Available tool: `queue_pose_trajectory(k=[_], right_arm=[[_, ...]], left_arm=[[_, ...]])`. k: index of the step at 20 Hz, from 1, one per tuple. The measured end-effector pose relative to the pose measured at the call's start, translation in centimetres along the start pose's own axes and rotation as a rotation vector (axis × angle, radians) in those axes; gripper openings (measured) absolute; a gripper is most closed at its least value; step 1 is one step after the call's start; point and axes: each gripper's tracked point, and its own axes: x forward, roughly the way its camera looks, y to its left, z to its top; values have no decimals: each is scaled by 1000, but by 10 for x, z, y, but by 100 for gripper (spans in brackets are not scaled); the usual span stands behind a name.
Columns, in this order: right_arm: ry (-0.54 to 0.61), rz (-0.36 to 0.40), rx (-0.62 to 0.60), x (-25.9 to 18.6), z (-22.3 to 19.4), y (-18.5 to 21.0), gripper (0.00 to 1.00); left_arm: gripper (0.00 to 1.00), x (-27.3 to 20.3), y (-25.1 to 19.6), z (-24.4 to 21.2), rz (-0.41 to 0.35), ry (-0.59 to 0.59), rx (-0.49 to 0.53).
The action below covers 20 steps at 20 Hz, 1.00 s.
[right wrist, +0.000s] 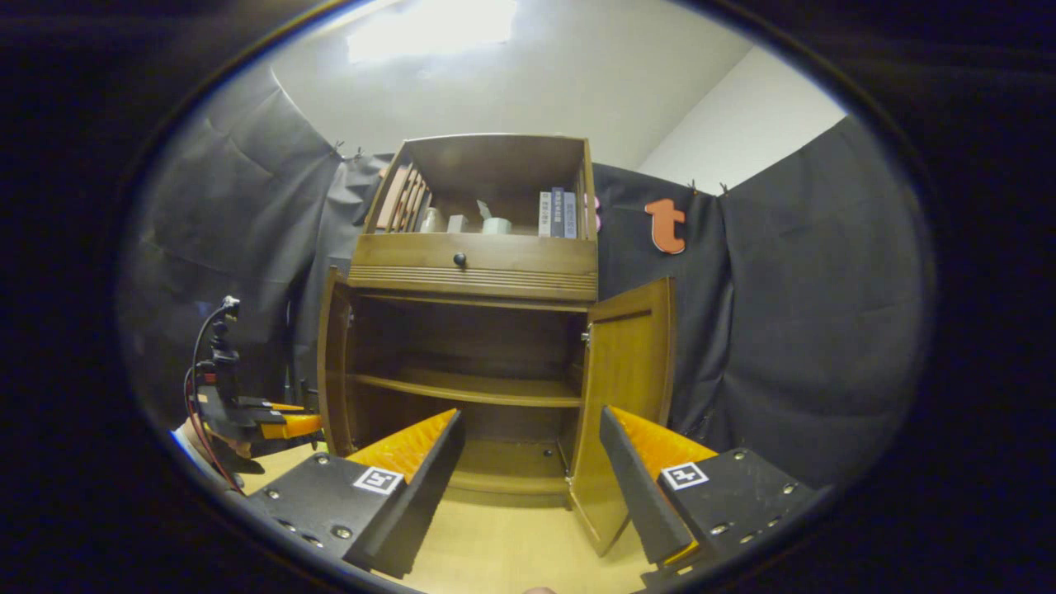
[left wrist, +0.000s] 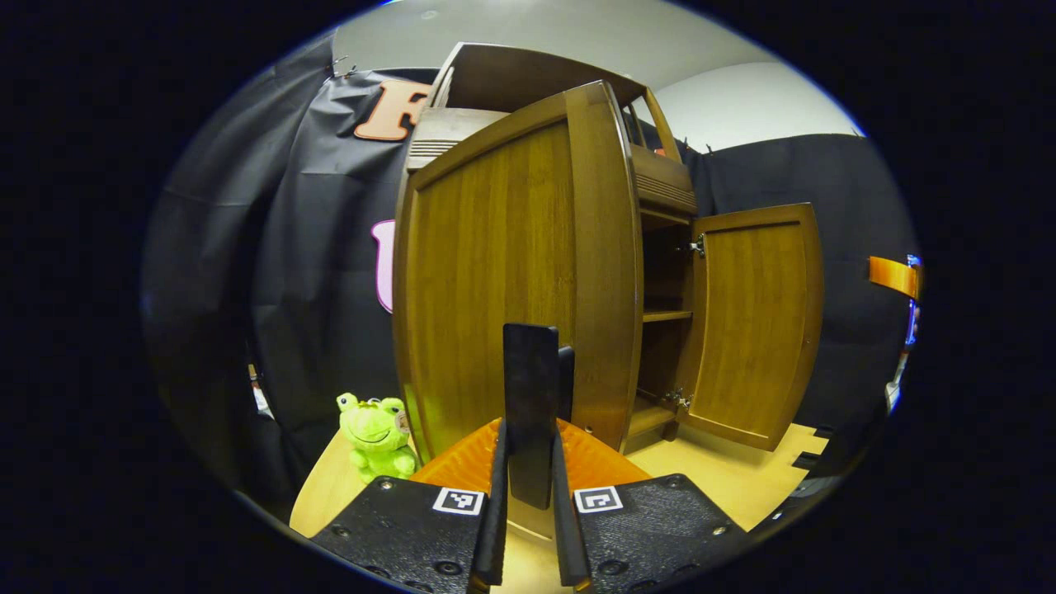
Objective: Open the right door of the double-door shoe cabinet with the right hand, and open the left door with the left hand.
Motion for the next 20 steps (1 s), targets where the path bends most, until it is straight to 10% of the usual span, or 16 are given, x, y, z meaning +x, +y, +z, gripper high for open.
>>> queue_pose_trajectory(k=[20], right_arm=[[-30,9,60,9,6,36,98]], left_arm=[[17,-12,40,6,83,-34,10]])
